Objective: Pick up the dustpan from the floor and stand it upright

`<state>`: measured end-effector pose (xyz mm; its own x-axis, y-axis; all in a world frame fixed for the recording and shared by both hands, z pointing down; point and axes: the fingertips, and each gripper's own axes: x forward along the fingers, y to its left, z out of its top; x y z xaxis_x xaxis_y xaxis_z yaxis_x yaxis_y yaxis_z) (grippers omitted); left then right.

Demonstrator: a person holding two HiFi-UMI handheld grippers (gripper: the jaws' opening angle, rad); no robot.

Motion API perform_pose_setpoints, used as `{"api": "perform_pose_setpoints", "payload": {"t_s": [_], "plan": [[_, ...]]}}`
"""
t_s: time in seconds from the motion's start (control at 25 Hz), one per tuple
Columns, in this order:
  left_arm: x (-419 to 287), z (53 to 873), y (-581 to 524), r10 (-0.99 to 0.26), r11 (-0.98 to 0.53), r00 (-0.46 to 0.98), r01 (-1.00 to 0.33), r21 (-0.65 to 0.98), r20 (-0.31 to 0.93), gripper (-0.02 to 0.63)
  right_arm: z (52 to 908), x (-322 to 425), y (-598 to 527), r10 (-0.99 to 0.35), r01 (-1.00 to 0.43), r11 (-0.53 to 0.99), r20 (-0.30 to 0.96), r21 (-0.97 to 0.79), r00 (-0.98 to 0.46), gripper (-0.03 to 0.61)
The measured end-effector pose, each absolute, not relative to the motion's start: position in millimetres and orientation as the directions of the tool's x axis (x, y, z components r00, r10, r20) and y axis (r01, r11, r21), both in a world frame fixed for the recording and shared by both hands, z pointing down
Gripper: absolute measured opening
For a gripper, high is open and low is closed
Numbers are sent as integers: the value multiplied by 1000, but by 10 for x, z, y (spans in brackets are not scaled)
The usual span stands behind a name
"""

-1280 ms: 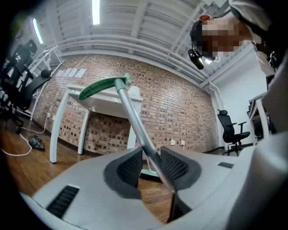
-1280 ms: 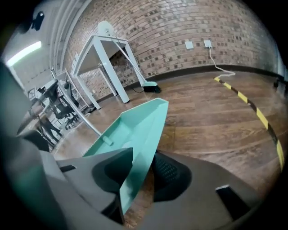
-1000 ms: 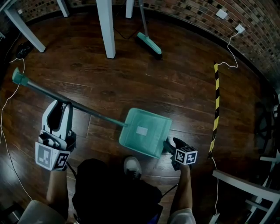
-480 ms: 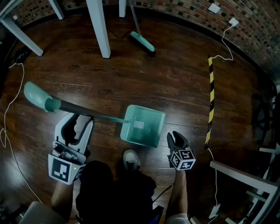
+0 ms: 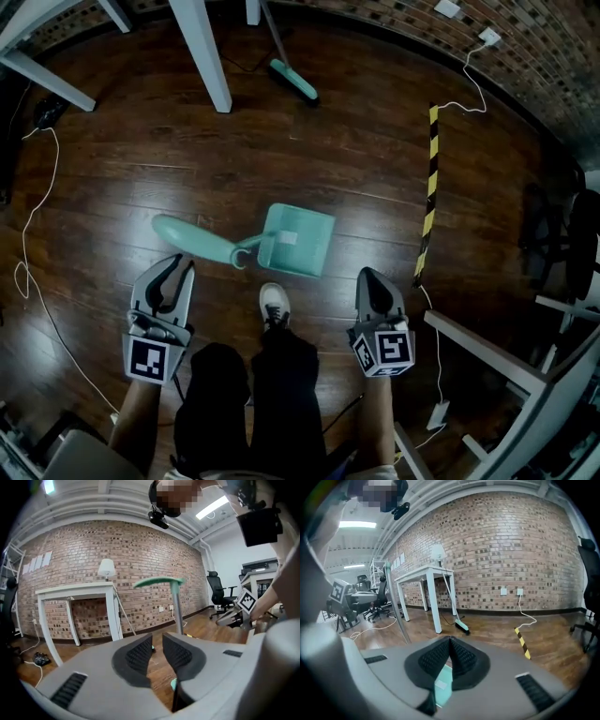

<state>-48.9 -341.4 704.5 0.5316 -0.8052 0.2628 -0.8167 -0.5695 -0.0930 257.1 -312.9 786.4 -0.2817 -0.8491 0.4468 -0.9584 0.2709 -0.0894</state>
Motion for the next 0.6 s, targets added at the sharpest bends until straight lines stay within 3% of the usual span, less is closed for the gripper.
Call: {"api": "perform_pose_setpoints", "payload": {"t_s": [0.16, 0.6], "plan": [[-470, 6493, -3414, -801, -561, 516, -824, -80, 303, 2, 6965, 2565, -3063, -856, -953, 294, 425, -71, -295, -18], [-550, 4846, -3153, -821, -533, 497, -844, -64, 281, -6, 4929, 2559, -2780, -905, -957, 288, 322, -21, -280, -17]]}}
